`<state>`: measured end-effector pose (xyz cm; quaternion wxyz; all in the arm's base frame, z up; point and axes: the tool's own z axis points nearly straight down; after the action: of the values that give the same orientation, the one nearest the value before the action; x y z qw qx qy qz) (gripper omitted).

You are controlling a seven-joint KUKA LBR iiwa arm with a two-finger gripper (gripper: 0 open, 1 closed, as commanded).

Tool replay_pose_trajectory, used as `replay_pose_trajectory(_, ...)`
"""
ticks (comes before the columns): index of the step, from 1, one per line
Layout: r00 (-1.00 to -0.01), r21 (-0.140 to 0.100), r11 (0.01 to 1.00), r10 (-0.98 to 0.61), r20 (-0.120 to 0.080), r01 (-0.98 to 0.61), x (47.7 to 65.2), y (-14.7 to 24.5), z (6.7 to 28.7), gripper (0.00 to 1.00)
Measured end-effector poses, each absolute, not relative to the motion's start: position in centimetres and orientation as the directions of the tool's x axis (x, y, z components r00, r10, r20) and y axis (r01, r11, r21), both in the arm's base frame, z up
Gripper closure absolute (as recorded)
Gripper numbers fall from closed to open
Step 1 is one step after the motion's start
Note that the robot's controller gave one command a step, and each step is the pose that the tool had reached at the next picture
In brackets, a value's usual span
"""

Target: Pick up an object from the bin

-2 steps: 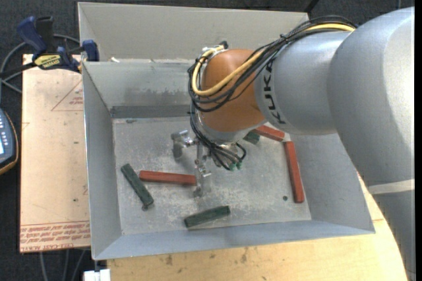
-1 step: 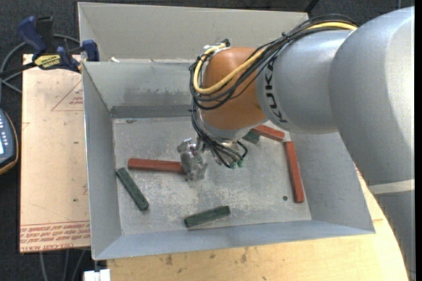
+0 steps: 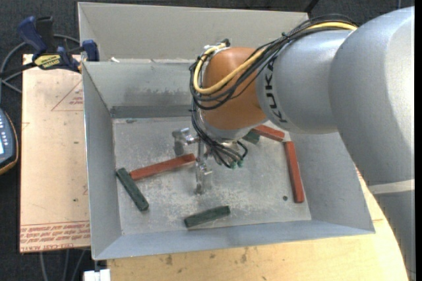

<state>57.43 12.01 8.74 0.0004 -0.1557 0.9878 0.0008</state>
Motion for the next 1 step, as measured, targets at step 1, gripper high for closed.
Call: replay_pose_trajectory(1,-0.950,0.003,0.950,-0.312,-0.008,-0.312,62.35,18.18,6.96,0.00)
